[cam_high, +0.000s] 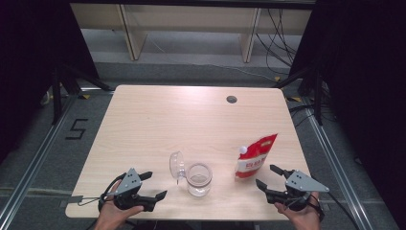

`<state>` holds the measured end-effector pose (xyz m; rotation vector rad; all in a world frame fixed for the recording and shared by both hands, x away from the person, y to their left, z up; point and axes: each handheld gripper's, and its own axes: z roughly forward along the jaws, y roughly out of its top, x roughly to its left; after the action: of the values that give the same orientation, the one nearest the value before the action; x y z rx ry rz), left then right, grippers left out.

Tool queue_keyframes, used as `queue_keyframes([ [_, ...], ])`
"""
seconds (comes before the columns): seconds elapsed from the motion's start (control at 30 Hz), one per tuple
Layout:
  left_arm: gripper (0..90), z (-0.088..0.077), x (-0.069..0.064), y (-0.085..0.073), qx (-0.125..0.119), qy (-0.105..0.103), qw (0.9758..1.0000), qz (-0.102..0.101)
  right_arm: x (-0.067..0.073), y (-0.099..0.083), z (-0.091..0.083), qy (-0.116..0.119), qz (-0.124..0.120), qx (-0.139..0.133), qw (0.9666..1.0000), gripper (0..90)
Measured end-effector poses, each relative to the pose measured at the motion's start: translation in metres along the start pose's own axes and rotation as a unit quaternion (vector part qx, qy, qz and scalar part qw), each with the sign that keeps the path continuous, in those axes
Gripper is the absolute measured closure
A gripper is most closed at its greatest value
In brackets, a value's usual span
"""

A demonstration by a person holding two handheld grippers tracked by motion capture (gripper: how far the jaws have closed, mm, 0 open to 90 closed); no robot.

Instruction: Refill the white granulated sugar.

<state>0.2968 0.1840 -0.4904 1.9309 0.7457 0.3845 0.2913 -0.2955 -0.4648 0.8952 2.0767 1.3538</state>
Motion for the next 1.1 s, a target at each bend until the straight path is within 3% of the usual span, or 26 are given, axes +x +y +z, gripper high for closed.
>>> queue_keyframes([
  [0.13,15.2,0.000,-0.001,0.000,-0.005,-0.002,1.0000,-0.002,-0.006,-0.002,0.002,-0.004,-0.007,0.004,1.0000,24.1],
  [0.17,15.2,0.000,0.000,0.000,0.001,-0.001,1.0000,0.002,-0.010,-0.002,0.004,-0.005,-0.021,0.003,0.9998,21.4],
  [0.33,15.2,0.001,-0.004,-0.001,-0.003,-0.003,0.9999,-0.013,-0.020,-0.004,0.006,0.002,-0.018,0.000,0.9998,18.1],
  [0.37,15.2,0.000,-0.002,-0.001,-0.001,-0.005,1.0000,0.003,-0.025,-0.005,0.009,0.003,-0.007,0.005,1.0000,17.0],
  [0.6,15.2,-0.001,-0.002,-0.001,0.001,0.001,1.0000,0.004,-0.044,-0.008,0.023,0.018,-0.013,0.005,0.9997,15.8],
  [0.83,15.2,0.000,-0.002,-0.002,0.000,-0.003,1.0000,0.004,-0.051,-0.008,0.034,0.022,-0.022,0.012,0.9994,15.8],
  [0.9,15.2,0.000,-0.002,-0.002,0.002,0.000,1.0000,0.002,-0.053,-0.007,0.038,0.026,-0.026,0.004,0.9993,15.7],
  [0.93,15.2,0.000,-0.002,-0.002,0.004,0.001,1.0000,0.000,-0.051,-0.007,0.040,0.033,-0.009,0.007,0.9994,15.7],
  [0.97,15.2,0.000,-0.002,-0.002,0.005,0.004,1.0000,0.004,-0.055,-0.006,0.042,0.034,-0.028,-0.002,0.9990,15.7],
  [1.0,15.2,0.000,-0.002,-0.002,0.005,0.003,1.0000,0.004,-0.053,-0.006,0.042,0.041,-0.009,0.001,0.9991,15.8],
  [1.03,15.2,0.000,-0.002,-0.002,0.005,0.003,1.0000,0.004,-0.055,-0.006,0.045,0.041,-0.021,-0.009,0.9989,15.8],
  [1.07,15.2,0.000,-0.002,-0.002,0.006,0.001,1.0000,0.006,-0.055,-0.006,0.046,0.054,-0.016,-0.005,0.9984,15.0],
  [1.1,15.2,0.000,-0.002,-0.002,0.007,0.002,1.0000,0.006,-0.057,-0.006,0.047,0.050,-0.025,-0.012,0.9984,14.6],
])
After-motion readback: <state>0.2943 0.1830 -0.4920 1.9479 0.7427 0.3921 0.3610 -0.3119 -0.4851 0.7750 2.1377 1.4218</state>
